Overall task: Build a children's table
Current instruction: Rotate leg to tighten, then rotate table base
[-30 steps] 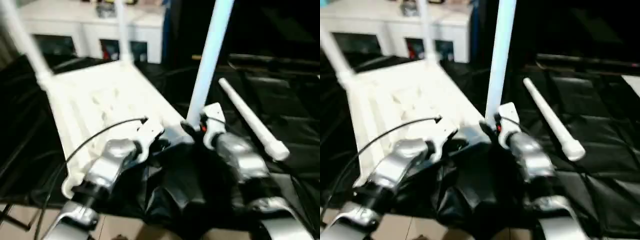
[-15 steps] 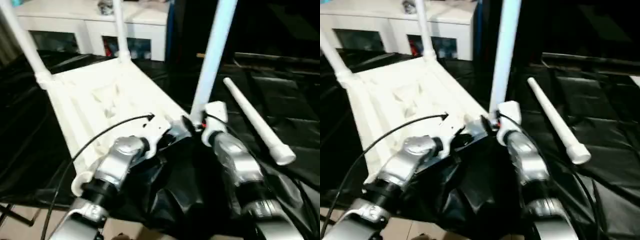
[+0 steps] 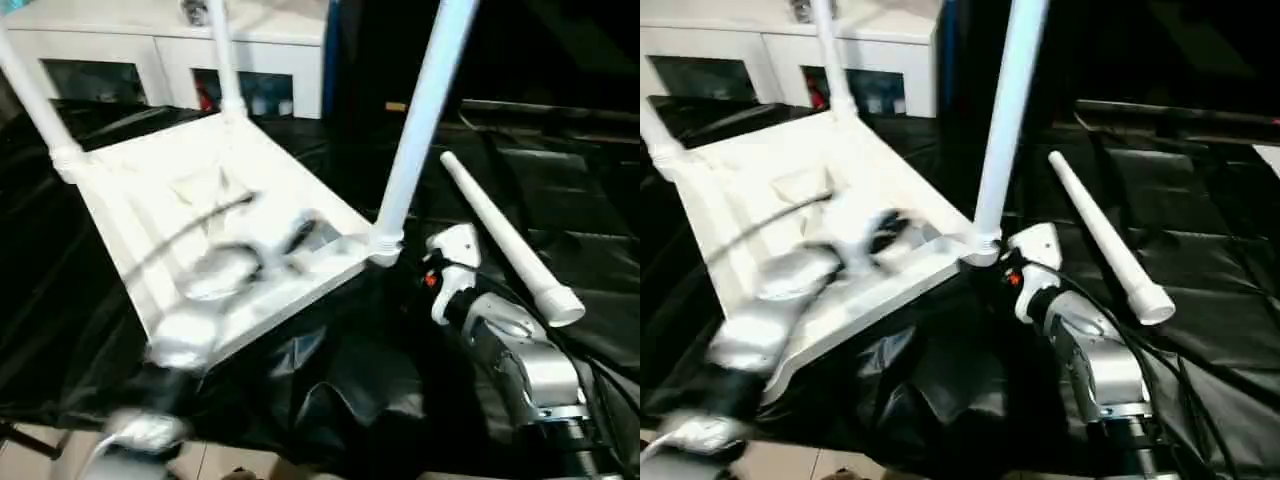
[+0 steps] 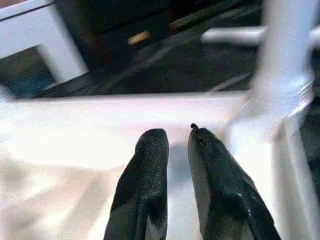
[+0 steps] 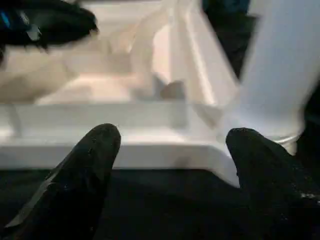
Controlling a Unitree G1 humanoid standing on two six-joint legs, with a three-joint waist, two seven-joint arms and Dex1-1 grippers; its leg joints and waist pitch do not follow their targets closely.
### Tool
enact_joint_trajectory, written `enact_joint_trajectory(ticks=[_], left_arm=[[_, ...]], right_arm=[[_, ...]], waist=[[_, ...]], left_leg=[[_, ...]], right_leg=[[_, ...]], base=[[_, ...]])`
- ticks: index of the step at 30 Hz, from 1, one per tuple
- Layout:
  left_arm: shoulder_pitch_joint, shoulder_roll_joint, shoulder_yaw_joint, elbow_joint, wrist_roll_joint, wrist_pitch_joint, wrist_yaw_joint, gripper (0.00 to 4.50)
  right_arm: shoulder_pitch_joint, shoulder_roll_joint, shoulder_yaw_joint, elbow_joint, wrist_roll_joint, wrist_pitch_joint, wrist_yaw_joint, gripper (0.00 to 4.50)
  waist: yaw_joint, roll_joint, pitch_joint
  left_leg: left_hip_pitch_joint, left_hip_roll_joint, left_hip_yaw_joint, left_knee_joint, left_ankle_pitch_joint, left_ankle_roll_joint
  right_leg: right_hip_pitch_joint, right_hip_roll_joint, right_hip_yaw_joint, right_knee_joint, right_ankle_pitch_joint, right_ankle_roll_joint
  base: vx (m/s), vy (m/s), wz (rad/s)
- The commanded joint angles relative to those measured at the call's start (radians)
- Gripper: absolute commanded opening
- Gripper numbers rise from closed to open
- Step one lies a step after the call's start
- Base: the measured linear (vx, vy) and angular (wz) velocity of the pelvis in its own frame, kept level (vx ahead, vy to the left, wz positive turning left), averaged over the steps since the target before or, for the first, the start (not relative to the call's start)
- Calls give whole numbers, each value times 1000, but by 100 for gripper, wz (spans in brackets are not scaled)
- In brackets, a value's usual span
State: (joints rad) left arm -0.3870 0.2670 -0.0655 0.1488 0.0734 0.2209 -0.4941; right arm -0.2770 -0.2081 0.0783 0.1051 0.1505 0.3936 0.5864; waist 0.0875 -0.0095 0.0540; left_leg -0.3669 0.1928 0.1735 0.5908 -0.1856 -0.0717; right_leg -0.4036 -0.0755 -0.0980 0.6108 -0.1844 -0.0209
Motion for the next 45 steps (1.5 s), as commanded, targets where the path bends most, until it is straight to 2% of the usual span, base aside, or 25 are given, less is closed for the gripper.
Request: enact_joint_trajectory(ticks=[1, 2, 4, 5, 7, 8, 10, 13, 14, 15, 17, 19, 20, 21, 23, 24, 25, 26, 30, 34, 35, 36, 37, 40, 45], left_arm=[[11, 25, 36, -57, 23, 40, 13, 90], [59, 74, 63, -124, 45, 87, 14, 90], [112, 124, 93, -187, 69, 152, 17, 90], [142, 156, 108, -214, 91, 174, 18, 90], [178, 196, 127, -237, 128, 201, 28, 90], [191, 210, 135, -242, 146, 217, 37, 96], [212, 240, 151, -242, 180, 249, 63, 96], [233, 272, 157, -230, 206, 282, 81, 98], [241, 282, 151, -237, 200, 312, 76, 68], [244, 285, 147, -238, 194, 325, 71, 68], [245, 297, 119, -220, 172, 316, 25, 49], [243, 305, 90, -206, 162, 320, -16, 35], [243, 307, 79, -205, 164, 330, -31, 35], [231, 313, 49, -172, 170, 335, -64, 25], [225, 319, 33, -155, 172, 333, -83, 20], [225, 326, 21, -158, 171, 342, -99, 17], [225, 329, 12, -162, 170, 350, -109, 3], [218, 349, -15, -171, 162, 376, -154, 3], [213, 373, -43, -199, 135, 407, -220, 0], [206, 385, -79, -257, 68, 443, -325, 0], [204, 391, -109, -283, 34, 441, -388, 0], [203, 392, -126, -299, 11, 441, -424, 0], [201, 393, -136, -307, -2, 441, -442, 0], [187, 393, -183, -320, -23, 417, -505, 0], [121, 337, -237, -303, -66, 406, -570, 0]], right_arm=[[-15, -4, 16, 22, -35, 28, -22, 379], [-34, -3, 28, 48, -61, 58, -56, 379], [-51, -7, 37, 67, -77, 86, -80, 379], [-60, -8, 43, 76, -85, 96, -87, 379], [-69, -10, 48, 82, -90, 108, -91, 379], [-73, -11, 49, 84, -90, 113, -92, 362], [-83, -13, 52, 97, -95, 115, -95, 362], [-92, -10, 52, 107, -97, 120, -100, 325], [-94, -9, 55, 108, -100, 128, -106, 313], [-94, -8, 56, 107, -103, 134, -110, 313], [-94, -5, 59, 105, -105, 146, -117, 287], [-94, -3, 63, 109, -108, 150, -118, 280], [-96, -3, 66, 113, -109, 152, -119, 280], [-102, 0, 72, 130, -113, 154, -122, 271], [-106, 2, 75, 140, -114, 154, -122, 260], [-108, 2, 76, 150, -116, 149, -122, 250], [-110, 3, 78, 157, -117, 145, -123, 229], [-124, 6, 86, 188, -127, 132, -123, 229], [-151, 20, 88, 240, -134, 111, -128, 197], [-196, 42, 88, 311, -133, 69, -133, 166], [-225, 53, 87, 355, -131, 47, -139, 149], [-240, 59, 87, 377, -131, 37, -139, 149], [-248, 62, 88, 389, -130, 32, -138, 144], [-276, 71, 92, 436, -139, 3, -134, 120], [-311, 84, 90, 485, -144, -31, -135, 65]], waist=[[4, -4, -58], [4, -9, -57], [4, -17, -55], [4, -9, -56], [2, -9, -54], [3, -10, -54], [6, -5, -56], [8, -5, -55], [10, -6, -56], [11, 0, -56], [11, -2, -57], [13, 4, -57], [13, 1, -57], [14, 12, -57], [11, 5, -55], [11, 8, -56], [10, 7, -56], [8, 6, -57], [2, 8, -58], [3, 10, -61], [6, 1, -60], [5, 2, -60], [7, 3, -60], [4, 6, -57], [0, 5, -60]], left_leg=[[10, 42, -14, -75, -209, 29], [13, 42, -13, -74, -217, 25], [9, 43, -15, -78, -214, 18], [13, 46, -18, -79, -220, 8], [14, 44, -17, -81, -231, 2], [15, 44, -17, -81, -235, 0], [19, 43, -18, -81, -237, -6], [19, 43, -18, -81, -244, -10], [17, 42, -18, -82, -242, -11], [17, 42, -19, -82, -243, -16], [15, 40, -19, -81, -239, -15], [17, 39, -19, -81, -249, -18], [16, 39, -20, -82, -258, -20], [18, 40, -22, -82, -265, -25], [19, 38, -21, -84, -290, -27], [18, 39, -23, -83, -290, -30], [19, 39, -23, -83, -290, -31], [14, 39, -23, -83, -280, -30], [17, 39, -22, -81, -264, -30], [17, 39, -19, -77, -221, -29], [21, 41, -16, -78, -217, -26], [17, 38, -16, -78, -213, -25], [20, 40, -16, -78, -216, -27], [17, 39, -16, -79, -230, -33], [16, 37, -14, -76, -207, -36]], right_leg=[[46, -75, 59, -89, -334, -128], [43, -75, 59, -91, -341, -126], [46, -75, 60, -87, -339, -128], [43, -75, 60, -81, -333, -134], [42, -73, 62, -83, -322, -126], [40, -72, 63, -83, -307, -124], [39, -70, 64, -78, -272, -132], [40, -70, 66, -77, -235, -141], [43, -71, 66, -75, -227, -146], [43, -71, 65, -75, -220, -149], [45, -71, 65, -75, -214, -152], [43, -72, 66, -76, -225, -152], [44, -71, 66, -76, -227, -151], [43, -72, 66, -75, -225, -154], [43, -71, 65, -80, -250, -151], [44, -74, 65, -79, -254, -151], [44, -74, 65, -80, -255, -152], [48, -75, 66, -77, -247, -155], [46, -75, 66, -73, -233, -173], [48, -74, 66, -62, -155, -206], [45, -76, 67, -64, -154, -212], [49, -73, 66, -62, -156, -214], [46, -75, 67, -62, -162, -213], [49, -77, 67, -64, -181, -206], [54, -75, 68, -63, -170, -199]], base=[[0, 0, 0], [0, 0, 0], [0, 0, 0], [0, 0, 0], [0, 0, 0], [0, 0, 0], [0, 0, 0], [0, 0, 0], [0, 0, 0], [0, 0, 0], [0, 0, 0], [0, 0, 0], [0, 0, 0], [0, 0, 0], [0, 0, 0], [0, 0, 0], [0, 0, 0], [0, 0, 0], [0, 0, 0], [0, 0, 0], [0, 0, 0], [0, 0, 0], [0, 0, 0], [0, 0, 0], [0, 0, 0]])
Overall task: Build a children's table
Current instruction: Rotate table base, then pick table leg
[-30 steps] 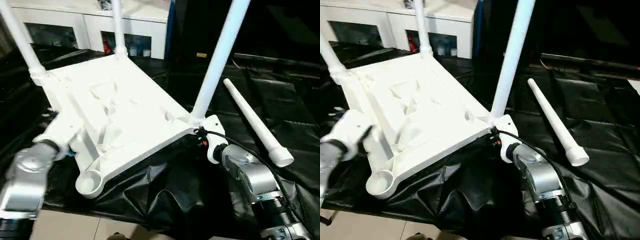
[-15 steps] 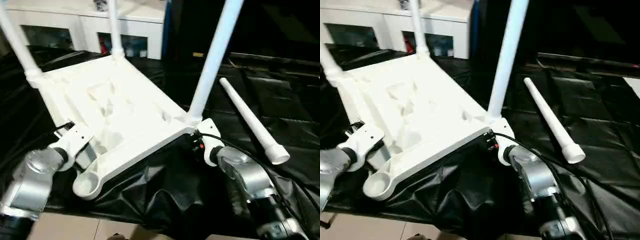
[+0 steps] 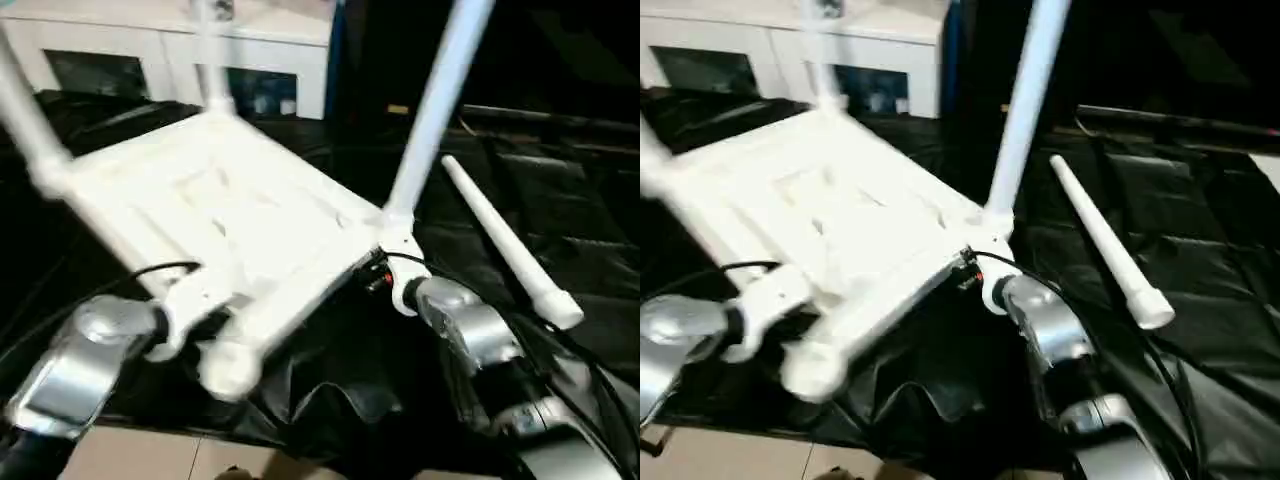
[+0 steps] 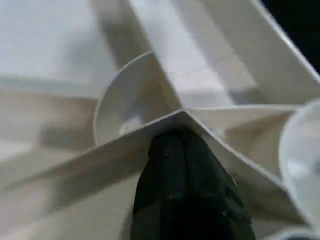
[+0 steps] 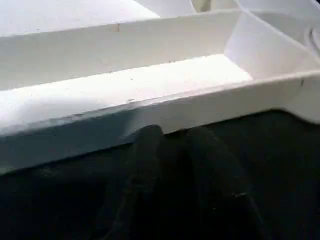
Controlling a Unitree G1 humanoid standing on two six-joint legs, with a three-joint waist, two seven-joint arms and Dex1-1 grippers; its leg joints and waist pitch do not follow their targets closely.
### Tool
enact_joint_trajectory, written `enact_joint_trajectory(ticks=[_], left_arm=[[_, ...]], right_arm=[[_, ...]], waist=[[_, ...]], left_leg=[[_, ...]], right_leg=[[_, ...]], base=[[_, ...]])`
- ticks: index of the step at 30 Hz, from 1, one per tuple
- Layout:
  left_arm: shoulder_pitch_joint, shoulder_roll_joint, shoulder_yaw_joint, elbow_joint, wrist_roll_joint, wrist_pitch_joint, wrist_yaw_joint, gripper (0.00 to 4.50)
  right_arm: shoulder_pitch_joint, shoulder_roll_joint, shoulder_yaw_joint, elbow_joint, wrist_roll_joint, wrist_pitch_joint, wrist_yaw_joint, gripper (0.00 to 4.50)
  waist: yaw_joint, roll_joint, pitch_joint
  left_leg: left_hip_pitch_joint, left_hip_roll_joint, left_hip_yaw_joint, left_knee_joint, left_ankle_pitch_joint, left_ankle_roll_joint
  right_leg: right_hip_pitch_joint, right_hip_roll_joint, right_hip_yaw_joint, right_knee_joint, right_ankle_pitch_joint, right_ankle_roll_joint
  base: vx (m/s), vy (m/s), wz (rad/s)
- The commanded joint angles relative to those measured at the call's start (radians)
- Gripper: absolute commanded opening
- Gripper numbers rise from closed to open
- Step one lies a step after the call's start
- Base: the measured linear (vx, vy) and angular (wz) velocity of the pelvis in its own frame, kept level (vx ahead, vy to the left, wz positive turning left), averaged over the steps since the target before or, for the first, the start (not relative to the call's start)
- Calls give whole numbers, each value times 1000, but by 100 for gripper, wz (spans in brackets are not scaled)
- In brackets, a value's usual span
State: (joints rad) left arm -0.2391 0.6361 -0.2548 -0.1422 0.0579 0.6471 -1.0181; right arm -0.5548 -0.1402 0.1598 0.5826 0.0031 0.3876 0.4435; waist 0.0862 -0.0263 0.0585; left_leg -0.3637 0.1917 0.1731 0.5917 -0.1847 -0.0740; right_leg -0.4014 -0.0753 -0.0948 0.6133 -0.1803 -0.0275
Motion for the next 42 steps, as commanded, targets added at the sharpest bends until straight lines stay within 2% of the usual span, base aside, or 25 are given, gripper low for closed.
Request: enact_joint_trajectory(ticks=[1, 5, 7, 8, 9, 10, 11, 15, 19, 20, 22, 23, 24, 26, 27, 30, 31, 32, 34, 35, 36, 39, 40, 41, 42], left_arm=[[-53, -58, -59, 19, -44, -40, -40, 0], [-131, -125, -94, 132, 0, -100, 14, 0], [-207, -205, -98, 256, 37, -153, 104, 0], [-232, -232, -96, 301, 49, -168, 139, 0], [-232, -232, -96, 301, 49, -168, 139, 0], [-258, -255, -96, 348, 65, -189, 178, 0], [-280, -273, -96, 391, 77, -205, 211, 0], [-340, -333, -77, 538, 80, -263, 298, 0], [-373, -389, -35, 696, 87, -355, 432, 0], [-380, -396, -22, 734, 93, -380, 475, 0], [-374, -388, -16, 719, 95, -396, 485, 0], [-360, -384, 4, 668, 73, -391, 466, 0], [-355, -384, 13, 650, 63, -388, 459, 0], [-327, -376, 36, 557, 24, -399, 414, 0], [-318, -373, 44, 526, 9, -403, 400, 0], [-267, -369, 84, 403, -64, -361, 347, 33], [-219, -359, 97, 304, -124, -330, 309, 41], [-199, -356, 102, 268, -143, -319, 307, 53], [-183, -356, 109, 239, -154, -315, 313, 74], [-158, -357, 118, 198, -164, -316, 324, 78], [-154, -358, 120, 190, -165, -316, 326, 83], [-135, -365, 130, 151, -167, -310, 341, 116], [-128, -365, 132, 129, -167, -298, 344, 116], [-125, -364, 132, 118, -168, -289, 345, 121], [-119, -361, 132, 101, -165, -303, 350, 136]], right_arm=[[-38, 18, 8, 15, 4, -31, 7, 65], [-51, 20, 5, 41, 2, -53, 3, 28], [-48, 16, 1, 44, -7, -62, -4, 9], [-43, 12, -1, 39, -9, -62, -9, 9], [-43, 12, -1, 39, -9, -62, -9, 3], [-39, 8, -4, 32, -11, -61, -15, 3], [-34, 2, -9, 24, -14, -62, -22, 3], [-17, -24, -33, -16, -23, -65, -60, 3], [-18, -48, -123, -80, -19, -12, -180, 3], [-15, -56, -156, -113, 10, -6, -170, 3], [-6, -80, -183, -171, 28, 7, -154, 3], [-5, -95, -210, -204, 56, 27, -135, 3], [-4, -100, -220, -213, 69, 34, -127, 3], [-6, -127, -233, -228, 78, 48, -106, 32], [-6, -138, -235, -233, 76, 53, -105, 32], [-22, -180, -246, -211, 73, 72, -106, 45], [-41, -219, -253, -169, 49, 77, -116, 57], [-51, -241, -252, -147, 33, 88, -121, 78], [-61, -258, -255, -126, 29, 86, -114, 84], [-82, -292, -248, -84, 17, 83, -89, 90], [-87, -300, -244, -74, 12, 81, -83, 101], [-130, -343, -233, 9, -1, 96, -69, 127], [-156, -361, -232, 57, -3, 91, -66, 127], [-170, -370, -232, 82, -4, 86, -63, 133], [-194, -382, -229, 129, -9, 72, -63, 151]], waist=[[0, 22, -66], [1, 21, -69], [0, 20, -69], [2, 22, -70], [3, 19, -72], [6, 27, -72], [3, 23, -72], [8, 29, -74], [9, 32, -75], [10, 34, -75], [11, 30, -75], [10, 37, -76], [8, 32, -77], [9, 35, -77], [9, 34, -80], [11, 40, -78], [9, 39, -76], [10, 39, -76], [10, 39, -74], [11, 38, -72], [9, 32, -71], [8, 25, -69], [7, 14, -70], [10, 18, -70], [9, 14, -68]], left_leg=[[12, 39, -14, -77, -203, -34], [11, 35, -12, -72, -185, -26], [5, 36, -15, -73, -181, -25], [14, 33, -10, -68, -186, -22], [9, 34, -12, -68, -175, -20], [7, 36, -15, -69, -170, -22], [5, 34, -15, -69, -175, -17], [7, 34, -16, -66, -170, -12], [8, 30, -13, -62, -159, -4], [8, 30, -14, -62, -164, -5], [5, 29, -15, -64, -170, 8], [0, 30, -18, -64, -162, 9], [-1, 31, -17, -61, -151, 17], [0, 30, -14, -59, -139, 27], [-3, 34, -16, -58, -124, 29], [7, 36, -11, -56, -135, 31], [4, 36, -11, -58, -138, 34], [3, 38, -13, -58, -143, 28], [10, 35, -6, -55, -163, 24], [9, 32, -5, -56, -173, 29], [3, 31, -7, -57, -173, 32], [4, 28, -4, -53, -168, 38], [2, 29, -4, -54, -165, 40], [3, 29, -5, -52, -155, 44], [-1, 27, -3, -51, -149, 50]], right_leg=[[53, -76, 65, -64, -168, -194], [55, -74, 64, -65, -148, -195], [61, -76, 64, -64, -151, -190], [54, -73, 64, -71, -161, -182], [60, -75, 64, -67, -149, -185], [63, -77, 63, -64, -144, -186], [63, -75, 61, -70, -161, -176], [62, -74, 60, -70, -153, -176], [61, -69, 60, -74, -142, -172], [63, -70, 59, -73, -146, -171], [67, -71, 57, -76, -170, -155], [71, -73, 56, -73, -179, -146], [71, -74, 56, -74, -175, -146], [66, -73, 55, -76, -178, -158], [70, -76, 56, -70, -153, -173], [58, -71, 56, -67, -132, -210], [60, -70, 55, -68, -133, -212], [62, -74, 54, -66, -145, -220], [54, -67, 55, -70, -172, -218], [55, -65, 54, -73, -193, -206], [59, -67, 52, -75, -217, -193], [57, -67, 52, -82, -267, -171], [58, -68, 52, -83, -271, -167], [57, -70, 52, -81, -278, -169], [57, -67, 51, -83, -279, -163]], base=[[0, 0, 0], [0, 0, 0], [0, 0, 0], [0, 0, 0], [0, 0, 0], [0, 0, 0], [0, 0, 0], [0, 0, 0], [0, 0, 0], [0, 0, 0], [0, 0, 0], [0, 0, 0], [0, 0, 0], [0, 0, 0], [0, 0, 0], [0, 0, 0], [0, 0, 0], [0, 0, 0], [0, 0, 0], [0, 0, 0], [0, 0, 0], [0, 0, 0], [0, 0, 0], [0, 0, 0], [0, 0, 0]])
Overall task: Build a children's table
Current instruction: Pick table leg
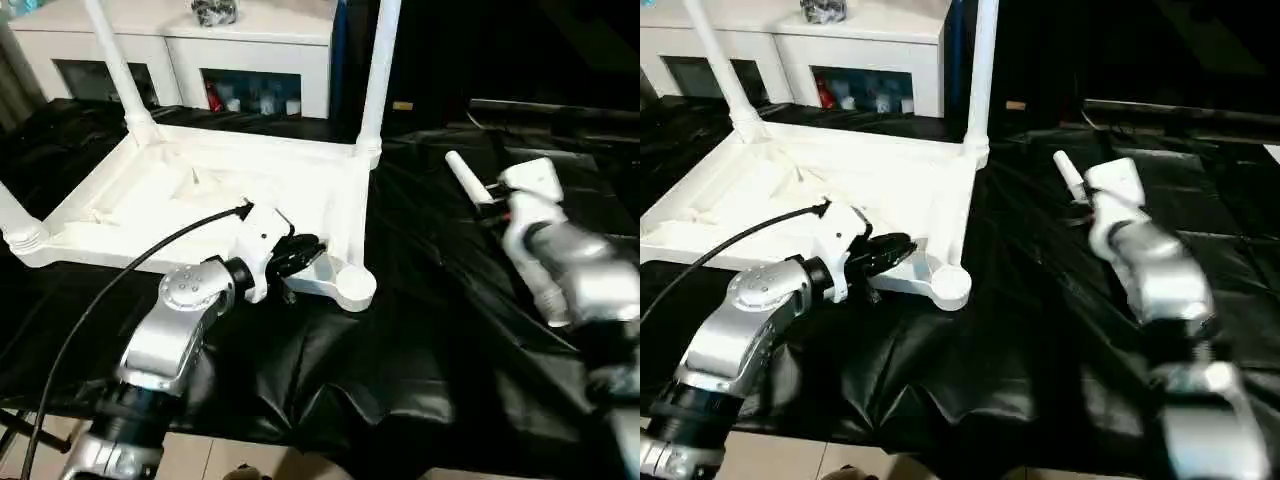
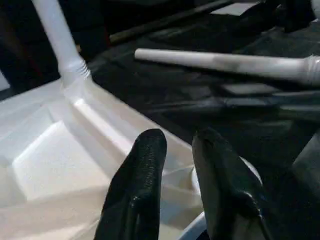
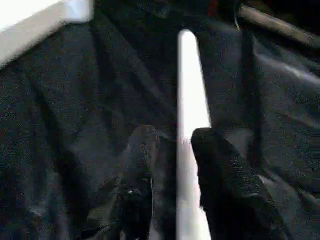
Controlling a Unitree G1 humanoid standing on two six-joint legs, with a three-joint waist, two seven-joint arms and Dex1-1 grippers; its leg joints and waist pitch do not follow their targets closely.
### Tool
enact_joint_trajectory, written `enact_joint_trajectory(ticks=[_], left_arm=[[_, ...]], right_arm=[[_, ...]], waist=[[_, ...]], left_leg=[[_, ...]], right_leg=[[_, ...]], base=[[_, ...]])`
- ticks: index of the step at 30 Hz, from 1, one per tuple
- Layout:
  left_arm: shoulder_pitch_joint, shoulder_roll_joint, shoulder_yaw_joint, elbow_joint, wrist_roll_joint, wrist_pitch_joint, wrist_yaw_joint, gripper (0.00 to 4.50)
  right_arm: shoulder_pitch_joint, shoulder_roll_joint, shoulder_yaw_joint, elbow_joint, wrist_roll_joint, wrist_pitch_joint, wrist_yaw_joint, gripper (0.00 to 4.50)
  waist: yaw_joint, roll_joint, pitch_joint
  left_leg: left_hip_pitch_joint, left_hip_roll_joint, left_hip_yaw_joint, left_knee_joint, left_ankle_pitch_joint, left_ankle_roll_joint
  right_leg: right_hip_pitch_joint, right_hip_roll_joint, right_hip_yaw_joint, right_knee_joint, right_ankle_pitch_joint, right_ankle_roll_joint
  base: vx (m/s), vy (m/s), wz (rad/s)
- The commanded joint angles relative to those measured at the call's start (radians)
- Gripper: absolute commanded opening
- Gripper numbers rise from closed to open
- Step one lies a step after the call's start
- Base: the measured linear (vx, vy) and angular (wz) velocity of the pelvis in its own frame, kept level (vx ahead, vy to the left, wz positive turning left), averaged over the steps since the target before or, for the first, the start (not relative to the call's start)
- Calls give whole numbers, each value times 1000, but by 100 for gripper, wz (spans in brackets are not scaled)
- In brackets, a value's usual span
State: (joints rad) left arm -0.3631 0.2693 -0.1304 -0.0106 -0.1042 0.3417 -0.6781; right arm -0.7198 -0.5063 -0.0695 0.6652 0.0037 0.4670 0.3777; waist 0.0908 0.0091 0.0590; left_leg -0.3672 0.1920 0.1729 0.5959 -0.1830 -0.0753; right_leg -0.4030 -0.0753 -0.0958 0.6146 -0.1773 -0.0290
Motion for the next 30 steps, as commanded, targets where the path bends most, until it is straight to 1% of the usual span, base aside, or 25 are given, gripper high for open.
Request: enact_joint_trajectory(ticks=[1, 2, 3, 4, 5, 6, 7, 8, 9, 10, 11, 12, 13, 14, 16, 18, 19, 20, 22, 23, 24, 25, 26, 28, 30], left_arm=[[10, 8, 7, -41, -2, -6, 13, 149], [28, 14, -1, -76, 3, -15, 18, 157], [32, 16, -3, -83, 3, -14, 17, 159], [49, 28, -15, -118, 2, 1, 7, 159], [62, 44, -29, -154, -5, 23, -15, 160], [67, 52, -35, -172, -10, 36, -27, 168], [67, 52, -35, -172, -10, 36, -27, 168], [77, 56, -34, -202, -24, 43, -37, 196], [79, 72, -40, -228, -41, 86, -59, 196], [80, 82, -44, -243, -50, 110, -70, 199], [82, 102, -48, -275, -77, 147, -100, 199], [82, 102, -48, -275, -77, 147, -100, 222], [84, 112, -49, -294, -94, 165, -115, 236], [86, 123, -49, -317, -110, 184, -127, 242], [96, 145, -48, -362, -130, 219, -136, 252], [102, 156, -49, -382, -138, 235, -141, 281], [110, 167, -48, -405, -150, 254, -146, 281], [117, 176, -46, -423, -156, 268, -147, 287], [126, 190, -45, -446, -154, 278, -149, 294], [131, 201, -42, -463, -156, 298, -147, 320], [135, 206, -41, -471, -158, 304, -148, 325], [138, 211, -40, -478, -160, 310, -149, 325], [147, 234, -40, -501, -176, 343, -158, 326], [152, 248, -42, -515, -188, 358, -165, 326], [156, 258, -43, -530, -201, 375, -166, 326]], right_arm=[[-41, -23, 3, 70, -13, -14, 3, 161], [-67, -33, 3, 122, -14, -34, 16, 167], [-72, -35, 3, 134, -15, -37, 20, 170], [-98, -44, 4, 188, -17, -51, 37, 170], [-124, -54, 8, 245, -26, -67, 45, 180], [-138, -59, 11, 274, -32, -77, 44, 194], [-138, -59, 11, 274, -32, -77, 44, 194], [-162, -68, 21, 313, -43, -89, 58, 211], [-178, -70, 17, 333, -38, -88, 68, 211], [-186, -72, 14, 342, -35, -86, 73, 216], [-201, -73, 9, 361, -26, -82, 97, 222], [-201, -73, 9, 361, -26, -82, 97, 242], [-211, -74, 7, 375, -20, -82, 114, 249], [-221, -78, 17, 394, -27, -82, 130, 253], [-239, -88, 34, 440, -44, -87, 150, 270], [-245, -91, 39, 456, -50, -86, 154, 292], [-253, -94, 45, 480, -60, -95, 160, 292], [-258, -95, 50, 498, -67, -99, 163, 298], [-266, -95, 59, 526, -85, -105, 144, 320], [-271, -95, 65, 547, -97, -107, 134, 337], [-271, -93, 68, 554, -101, -101, 135, 339], [-271, -92, 71, 562, -105, -96, 137, 339], [-263, -86, 79, 588, -109, -63, 157, 340], [-251, -80, 84, 606, -109, -36, 172, 340], [-237, -74, 81, 625, -100, -9, 192, 340]], waist=[[4, -20, -71], [3, -20, -72], [2, -19, -73], [1, -18, -72], [0, -16, -74], [1, -12, -75], [2, -12, -75], [3, -9, -73], [2, -9, -72], [3, -8, -73], [2, -7, -72], [4, -6, -70], [4, -7, -68], [3, -6, -61], [2, -6, -53], [2, -7, -49], [2, -7, -44], [1, -8, -45], [0, -6, -38], [-1, -7, -37], [-1, -6, -37], [-1, -4, -29], [-2, -5, -30], [-2, -4, -28], [-1, -6, -27]], left_leg=[[2, 28, -4, -55, -147, 50], [1, 27, -4, -53, -139, 53], [-2, 28, -5, -53, -132, 55], [-3, 28, -6, -53, -131, 58], [-3, 30, -5, -51, -132, 61], [1, 29, -4, -49, -125, 64], [1, 29, -3, -49, -122, 67], [0, 30, -3, -49, -128, 66], [0, 30, -3, -50, -143, 65], [2, 31, -4, -50, -147, 62], [2, 31, -4, -50, -157, 60], [2, 31, -4, -51, -168, 58], [1, 31, -4, -51, -176, 57], [1, 31, -4, -53, -190, 53], [0, 30, -5, -55, -220, 49], [1, 29, -5, -56, -225, 49], [0, 28, -6, -57, -231, 48], [0, 29, -6, -57, -231, 48], [-1, 30, -8, -59, -237, 46], [1, 28, -8, -58, -246, 44], [1, 28, -8, -58, -241, 44], [-1, 29, -9, -61, -244, 45], [-1, 29, -9, -60, -245, 45], [-3, 29, -9, -60, -235, 49], [-5, 30, -7, -59, -210, 57]], right_leg=[[59, -68, 51, -80, -281, -163], [60, -67, 50, -80, -274, -162], [61, -69, 50, -76, -257, -167], [61, -68, 49, -76, -255, -170], [60, -69, 49, -75, -245, -179], [57, -65, 50, -71, -221, -193], [56, -64, 50, -71, -209, -200], [56, -63, 50, -68, -200, -210], [56, -62, 48, -71, -205, -216], [56, -63, 48, -67, -204, -219], [56, -62, 49, -68, -206, -222], [56, -62, 48, -68, -213, -225], [55, -61, 48, -70, -222, -223], [52, -62, 48, -73, -237, -221], [51, -62, 48, -75, -276, -218], [48, -62, 48, -79, -294, -207], [47, -63, 48, -81, -312, -203], [49, -62, 48, -81, -318, -200], [45, -63, 47, -81, -332, -198], [45, -61, 47, -83, -350, -194], [45, -62, 47, -82, -346, -195], [42, -63, 48, -83, -348, -196], [45, -63, 48, -82, -349, -198], [46, -62, 48, -80, -333, -207], [46, -60, 49, -76, -295, -222]], base=[[0, 0, 0], [0, 0, 0], [0, 0, 0], [0, 0, 0], [0, 0, 0], [0, 0, 0], [0, 0, 0], [0, 0, 0], [0, 0, 0], [0, 0, 0], [0, 0, 0], [0, 0, 0], [0, 0, 0], [0, 0, 0], [0, 0, 0], [0, 0, 0], [0, 0, 0], [0, 0, 0], [0, 0, 0], [0, 0, 0], [0, 0, 0], [0, 0, 0], [0, 0, 0], [0, 0, 0], [0, 0, 0]])
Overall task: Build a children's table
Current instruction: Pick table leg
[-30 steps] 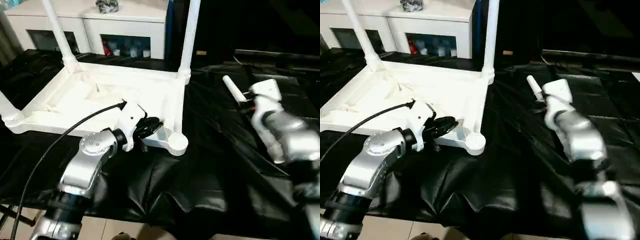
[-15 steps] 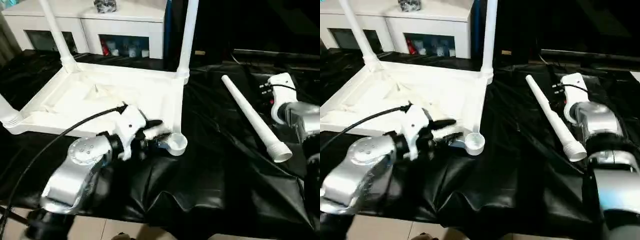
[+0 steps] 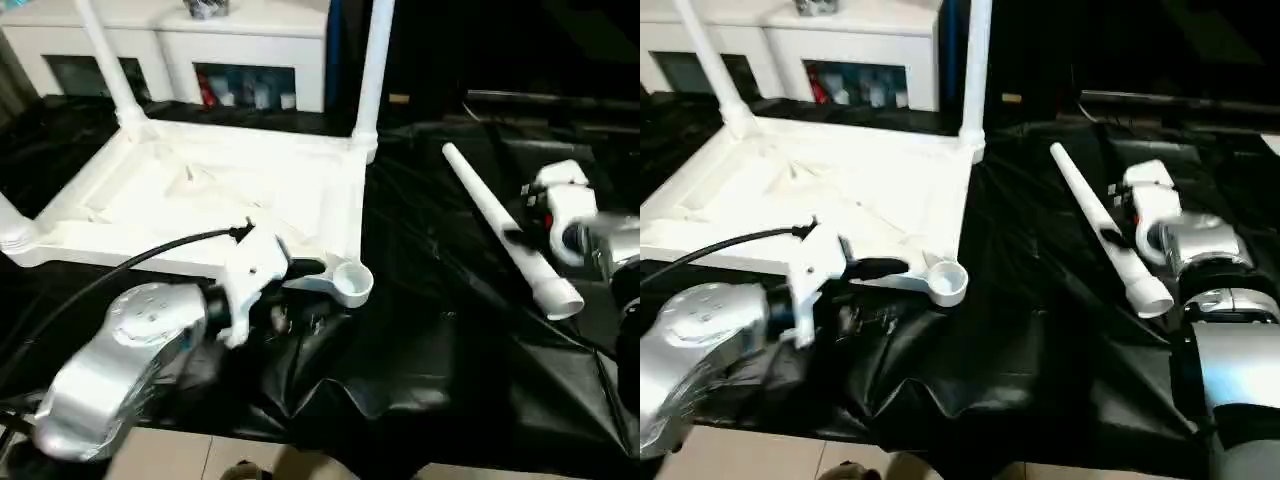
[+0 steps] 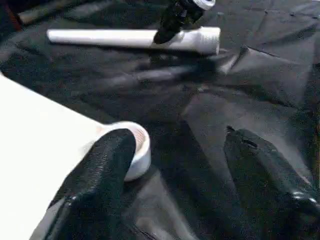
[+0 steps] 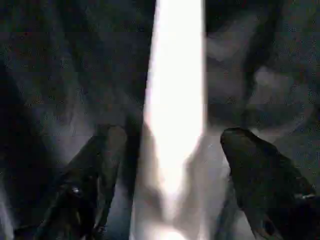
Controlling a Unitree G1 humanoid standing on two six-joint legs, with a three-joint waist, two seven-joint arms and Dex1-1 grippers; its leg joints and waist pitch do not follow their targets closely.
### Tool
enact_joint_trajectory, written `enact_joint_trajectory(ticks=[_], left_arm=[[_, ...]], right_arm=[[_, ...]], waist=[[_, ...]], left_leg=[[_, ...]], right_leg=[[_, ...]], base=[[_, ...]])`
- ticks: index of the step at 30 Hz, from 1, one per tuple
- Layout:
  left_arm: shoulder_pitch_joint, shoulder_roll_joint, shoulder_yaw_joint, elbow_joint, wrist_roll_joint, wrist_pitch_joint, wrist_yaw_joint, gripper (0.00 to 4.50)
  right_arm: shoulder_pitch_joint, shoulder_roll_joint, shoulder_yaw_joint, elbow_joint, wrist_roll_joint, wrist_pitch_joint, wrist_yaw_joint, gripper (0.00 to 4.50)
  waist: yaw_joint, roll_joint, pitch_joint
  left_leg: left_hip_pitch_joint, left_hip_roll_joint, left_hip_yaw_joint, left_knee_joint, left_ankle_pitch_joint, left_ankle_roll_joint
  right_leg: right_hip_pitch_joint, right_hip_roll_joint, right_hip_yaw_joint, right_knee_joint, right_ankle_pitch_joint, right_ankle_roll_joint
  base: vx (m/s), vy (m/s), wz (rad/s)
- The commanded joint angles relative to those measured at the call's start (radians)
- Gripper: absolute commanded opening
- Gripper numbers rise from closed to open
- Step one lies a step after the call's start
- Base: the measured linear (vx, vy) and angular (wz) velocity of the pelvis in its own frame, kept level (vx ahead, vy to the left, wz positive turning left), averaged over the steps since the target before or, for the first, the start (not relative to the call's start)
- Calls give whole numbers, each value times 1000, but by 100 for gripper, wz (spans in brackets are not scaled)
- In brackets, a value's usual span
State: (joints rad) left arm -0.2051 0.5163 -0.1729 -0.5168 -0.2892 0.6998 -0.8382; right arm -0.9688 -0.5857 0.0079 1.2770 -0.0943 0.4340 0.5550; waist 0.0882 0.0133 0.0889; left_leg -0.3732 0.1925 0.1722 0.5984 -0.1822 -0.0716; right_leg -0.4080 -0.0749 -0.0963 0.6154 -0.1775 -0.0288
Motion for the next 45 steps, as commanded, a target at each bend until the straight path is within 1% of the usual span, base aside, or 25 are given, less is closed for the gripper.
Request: enact_joint_trajectory(ticks=[1, 4, 5, 11, 12, 13, 15, 17, 19, 20, 21, 23, 26, 29, 30, 34, 35, 36, 37, 39, 40, 41, 43, 44, 45], left_arm=[[-2, 11, 0, -24, -16, 17, -6, 326], [-1, 17, 1, -39, -25, 32, -8, 326], [-1, 19, 1, -44, -29, 37, -9, 326], [-10, 36, 7, -62, -76, 75, -24, 326], [-10, 36, 7, -62, -76, 75, -25, 325], [-11, 43, 8, -60, -83, 76, -33, 325], [-15, 51, 7, -53, -91, 80, -45, 325], [-25, 57, 4, -38, -95, 80, -56, 325], [-38, 61, -2, -16, -95, 74, -61, 325], [-41, 62, -4, -9, -95, 71, -61, 325], [-46, 61, -8, 3, -92, 65, -58, 325], [-52, 59, -13, 15, -87, 58, -55, 325], [-67, 41, -15, 41, -76, 46, -36, 325], [-84, 26, -17, 71, -60, 28, -15, 325], [-94, 12, -13, 88, -49, 19, 8, 325], [-121, -31, 12, 136, -40, 8, 61, 325], [-138, -65, 34, 169, -44, -3, 95, 325], [-154, -96, 52, 197, -47, -4, 128, 325], [-159, -107, 58, 207, -48, -5, 139, 325], [-199, -186, 96, 282, -60, -27, 208, 325], [-209, -202, 99, 302, -61, -34, 219, 325], [-244, -252, 105, 362, -63, -59, 250, 325], [-285, -303, 112, 418, -69, -89, 277, 325], [-305, -329, 124, 439, -82, -87, 291, 325], [-318, -344, 132, 453, -90, -84, 300, 325]], right_arm=[[12, 6, 4, 13, -2, 24, 14, 340], [27, 10, -5, 35, -3, 53, 4, 340], [30, 12, -10, 42, -1, 64, 3, 340], [24, 10, -27, 60, 12, 100, 1, 340], [24, 10, -27, 60, 12, 100, 2, 311], [24, 9, -29, 60, 14, 104, 2, 311], [25, 8, -29, 59, 13, 105, 3, 291], [25, 7, -29, 57, 8, 101, 5, 278], [24, 7, -37, 55, 10, 97, -2, 262], [23, 7, -42, 54, 13, 98, -6, 240], [24, 6, -46, 53, 16, 98, -9, 240], [24, 5, -52, 53, 20, 96, -15, 226], [21, -3, -66, 50, 32, 95, -19, 200], [14, -13, -86, 45, 49, 93, -24, 186], [6, -20, -106, 40, 67, 94, -19, 186], [-8, -31, -162, 23, 119, 81, -8, 185], [-17, -32, -201, 13, 159, 85, 5, 185], [-19, -29, -242, -1, 200, 68, 16, 185], [-20, -27, -256, -6, 214, 61, 20, 184], [-18, -4, -361, -50, 327, 25, 75, 184], [-12, 7, -382, -69, 352, 17, 94, 184], [12, 45, -438, -137, 431, -5, 164, 184], [53, 92, -462, -239, 496, 15, 243, 184], [75, 112, -468, -293, 527, 38, 277, 184], [88, 124, -473, -326, 546, 52, 294, 184]], waist=[[3, -7, -58], [6, -9, -62], [7, -7, -61], [7, -5, -55], [7, -6, -55], [9, -3, -61], [9, -4, -59], [12, -3, -72], [13, -3, -73], [15, 0, -78], [16, -1, -78], [19, -2, -87], [24, 2, -88], [27, -5, -87], [29, -9, -87], [27, -7, -88], [28, 6, -89], [25, -3, -89], [25, -3, -90], [24, -7, -95], [22, -8, -92], [24, -12, -94], [22, -15, -99], [23, -19, -101], [28, -15, -105]], left_leg=[[-1, 30, -7, -60, -188, 59], [-4, 32, -6, -56, -133, 75], [-3, 33, -6, -57, -134, 77], [1, 32, -5, -60, -208, 47], [1, 32, -5, -61, -212, 45], [3, 33, -6, -60, -211, 40], [1, 33, -6, -61, -211, 37], [3, 33, -6, -57, -196, 33], [0, 33, -6, -56, -187, 32], [0, 33, -5, -53, -175, 31], [-1, 33, -5, -53, -176, 30], [0, 33, -4, -50, -168, 29], [0, 34, -4, -48, -172, 22], [0, 32, -3, -47, -188, 18], [2, 32, -3, -47, -195, 18], [-3, 29, -3, -44, -194, 18], [-3, 29, -5, -42, -192, 16], [-3, 27, -2, -40, -192, 22], [-1, 27, -1, -40, -190, 25], [-8, 27, -4, -36, -170, 38], [-8, 24, -1, -37, -174, 47], [-8, 21, 3, -33, -170, 62], [-13, 27, -2, -35, -132, 85], [-10, 27, -1, -33, -122, 91], [-9, 30, -1, -33, -89, 102]], right_leg=[[52, -61, 50, -72, -264, -233], [54, -61, 51, -62, -182, -264], [52, -60, 50, -63, -183, -266], [50, -65, 50, -75, -293, -240], [48, -65, 51, -76, -298, -237], [50, -65, 51, -75, -296, -235], [50, -64, 50, -74, -292, -233], [55, -66, 50, -70, -274, -237], [54, -64, 50, -68, -255, -241], [55, -64, 51, -65, -226, -249], [56, -64, 50, -64, -227, -249], [58, -65, 50, -61, -217, -251], [56, -65, 51, -61, -222, -250], [55, -64, 52, -62, -242, -242], [55, -66, 52, -63, -259, -234], [56, -65, 51, -66, -282, -212], [56, -66, 50, -64, -281, -212], [56, -63, 50, -68, -273, -211], [57, -62, 51, -68, -266, -211], [61, -64, 47, -63, -249, -208], [60, -62, 46, -69, -262, -204], [60, -60, 46, -73, -267, -192], [62, -61, 43, -67, -245, -179], [61, -62, 44, -67, -232, -181], [62, -61, 46, -59, -175, -199]], base=[[0, 0, 0], [0, 0, 0], [0, 0, 0], [0, 0, 0], [0, 0, 0], [0, 0, 0], [0, 0, 0], [0, 0, 0], [0, 0, 0], [0, 0, 0], [0, 0, 0], [0, 0, 0], [0, 0, 0], [0, 0, 0], [0, 0, 0], [0, 0, 0], [0, 0, 0], [0, 0, 0], [0, 0, 0], [0, 0, 0], [0, 0, 0], [0, 0, 0], [0, 0, 0], [0, 0, 0], [0, 0, 0]])
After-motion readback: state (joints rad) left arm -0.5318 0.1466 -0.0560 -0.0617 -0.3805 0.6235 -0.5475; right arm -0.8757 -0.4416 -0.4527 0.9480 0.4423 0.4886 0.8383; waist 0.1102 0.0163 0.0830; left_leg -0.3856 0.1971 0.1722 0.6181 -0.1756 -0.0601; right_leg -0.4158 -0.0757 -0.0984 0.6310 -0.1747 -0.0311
